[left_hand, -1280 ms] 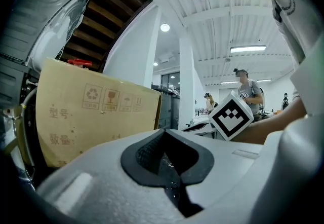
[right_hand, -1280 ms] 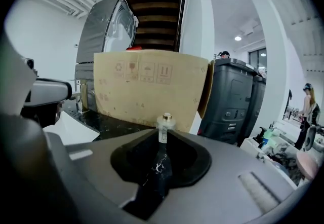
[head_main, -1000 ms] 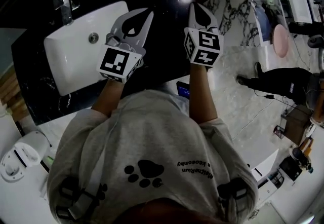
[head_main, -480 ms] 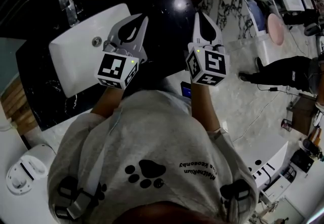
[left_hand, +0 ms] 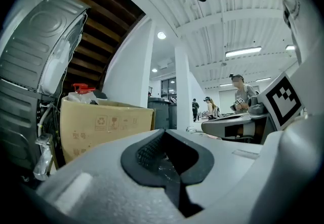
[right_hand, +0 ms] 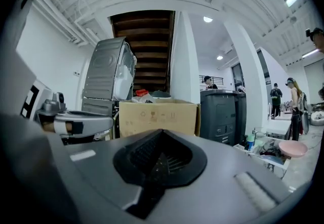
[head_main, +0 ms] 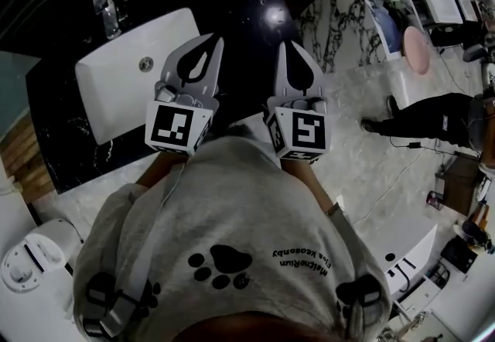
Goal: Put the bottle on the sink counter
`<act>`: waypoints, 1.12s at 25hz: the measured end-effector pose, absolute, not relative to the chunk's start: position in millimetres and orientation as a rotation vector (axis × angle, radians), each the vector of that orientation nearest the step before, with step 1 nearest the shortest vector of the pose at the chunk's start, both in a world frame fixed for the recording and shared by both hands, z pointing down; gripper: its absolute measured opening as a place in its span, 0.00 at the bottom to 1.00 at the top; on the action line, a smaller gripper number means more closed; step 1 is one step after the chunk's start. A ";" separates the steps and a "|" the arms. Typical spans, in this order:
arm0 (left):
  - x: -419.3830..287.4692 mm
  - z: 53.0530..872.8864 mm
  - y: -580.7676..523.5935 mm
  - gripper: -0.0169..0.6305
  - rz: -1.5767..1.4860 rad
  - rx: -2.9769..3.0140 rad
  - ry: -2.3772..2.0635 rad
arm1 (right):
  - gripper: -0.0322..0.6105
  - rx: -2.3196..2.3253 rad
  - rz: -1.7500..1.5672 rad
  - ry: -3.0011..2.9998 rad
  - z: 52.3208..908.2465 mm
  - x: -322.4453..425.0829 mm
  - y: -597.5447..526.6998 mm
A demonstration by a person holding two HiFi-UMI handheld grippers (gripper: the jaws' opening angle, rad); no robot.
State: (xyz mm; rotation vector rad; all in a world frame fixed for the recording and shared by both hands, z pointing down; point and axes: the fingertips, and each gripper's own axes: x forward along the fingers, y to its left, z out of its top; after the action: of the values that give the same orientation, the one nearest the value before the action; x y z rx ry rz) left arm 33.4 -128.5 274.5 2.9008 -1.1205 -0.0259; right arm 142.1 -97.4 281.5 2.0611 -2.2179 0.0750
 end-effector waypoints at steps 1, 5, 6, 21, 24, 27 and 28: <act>36.0 273.1 -125.3 0.03 -0.018 2.908 -1.125 | 0.05 2.044 0.078 -2.223 281.5 140.7 -95.2; 42.8 273.7 -115.7 0.03 -0.004 2.915 -1.184 | 0.05 1.983 -0.033 -2.266 276.1 138.2 -89.1; 44.7 274.9 -112.8 0.03 -0.001 2.915 -1.196 | 0.05 1.971 -0.044 -2.272 277.3 138.0 -87.3; 66.7 277.9 -75.9 0.03 -0.001 2.926 -1.230 | 0.05 1.861 -0.035 -2.379 290.8 125.2 -58.6; 65.4 278.0 -74.0 0.03 0.000 2.930 -1.234 | 0.05 1.863 -0.039 -2.390 289.9 125.6 -56.8; 64.7 278.9 -73.9 0.03 0.005 2.939 -1.234 | 0.05 1.862 -0.050 -2.392 289.5 127.1 -56.5; 64.7 279.1 -74.0 0.03 0.006 2.941 -1.233 | 0.05 1.861 -0.052 -2.392 289.2 127.4 -56.6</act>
State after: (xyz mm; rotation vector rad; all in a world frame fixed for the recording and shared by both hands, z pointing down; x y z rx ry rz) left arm 64.7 -74.0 279.1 2.9406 -1.2328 0.0058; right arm 127.4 -56.6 289.2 1.8607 -2.3923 -0.0522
